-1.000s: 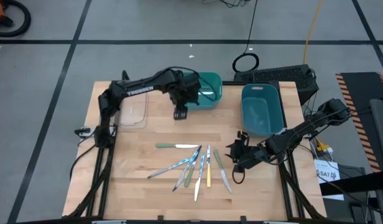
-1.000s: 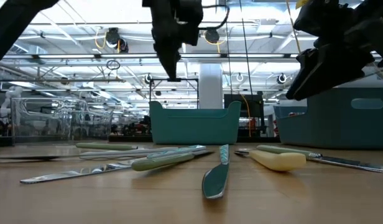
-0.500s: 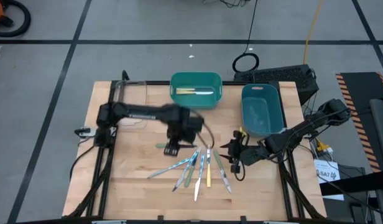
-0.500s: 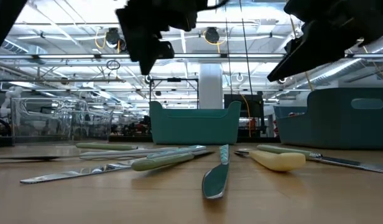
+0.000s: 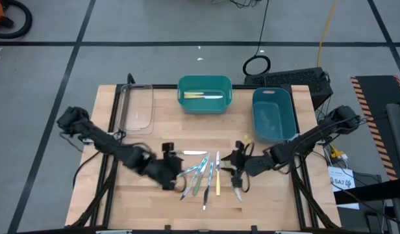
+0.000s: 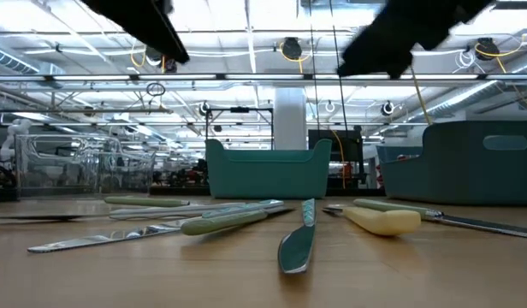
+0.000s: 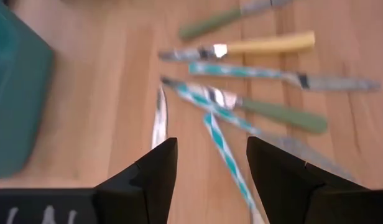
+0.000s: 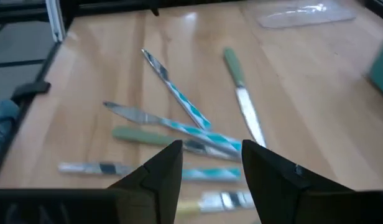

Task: Sort silverware by color (type)
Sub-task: Put the yellow knife into the green bin

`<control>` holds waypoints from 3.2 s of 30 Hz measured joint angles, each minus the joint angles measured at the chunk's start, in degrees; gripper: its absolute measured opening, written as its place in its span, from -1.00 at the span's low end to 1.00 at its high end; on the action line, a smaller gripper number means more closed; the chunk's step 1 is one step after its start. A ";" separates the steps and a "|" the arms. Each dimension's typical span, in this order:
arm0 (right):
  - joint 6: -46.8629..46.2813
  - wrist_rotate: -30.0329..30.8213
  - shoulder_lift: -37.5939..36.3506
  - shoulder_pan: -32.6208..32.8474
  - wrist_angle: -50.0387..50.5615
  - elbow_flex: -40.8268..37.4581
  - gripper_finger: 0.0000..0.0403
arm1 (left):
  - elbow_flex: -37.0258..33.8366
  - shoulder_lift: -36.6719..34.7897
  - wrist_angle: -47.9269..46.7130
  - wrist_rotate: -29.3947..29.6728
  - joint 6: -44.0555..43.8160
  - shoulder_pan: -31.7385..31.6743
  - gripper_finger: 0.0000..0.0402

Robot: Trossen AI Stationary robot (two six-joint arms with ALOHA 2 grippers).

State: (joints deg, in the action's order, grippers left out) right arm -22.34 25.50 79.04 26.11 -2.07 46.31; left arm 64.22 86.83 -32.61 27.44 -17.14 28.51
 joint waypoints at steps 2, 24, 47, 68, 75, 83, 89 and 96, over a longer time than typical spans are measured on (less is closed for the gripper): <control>0.47 -0.04 4.23 0.82 2.46 4.06 -0.21 | -3.23 -0.71 6.00 4.99 0.17 2.96 0.01; 27.70 -14.14 29.05 4.91 27.20 28.43 -0.21 | -13.76 0.34 18.39 15.06 -12.48 12.57 0.01; 47.57 -30.57 34.67 -1.13 26.62 28.65 -0.21 | -13.76 0.32 19.09 15.12 -8.51 10.39 0.01; 52.63 -32.79 34.97 -2.43 23.28 28.43 -0.64 | -13.76 0.31 19.17 15.10 -13.00 10.76 0.01; 51.26 -25.37 35.03 -2.17 25.34 32.35 -0.64 | -13.76 0.30 19.16 15.10 -12.56 10.73 0.01; 39.39 -14.68 34.87 0.65 32.58 40.97 -0.63 | -13.74 0.30 19.18 15.17 -10.53 10.42 0.01; 24.55 -7.86 34.80 2.09 30.82 42.57 -0.64 | -13.74 0.30 19.18 15.43 -10.01 8.80 0.01; 15.18 7.38 34.72 2.84 30.43 42.55 -0.63 | -13.74 0.30 19.24 15.45 -9.08 6.47 0.01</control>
State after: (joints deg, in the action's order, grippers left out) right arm -7.16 32.88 113.77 28.95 28.37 88.86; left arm 50.48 87.13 -13.38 42.89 -26.22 34.99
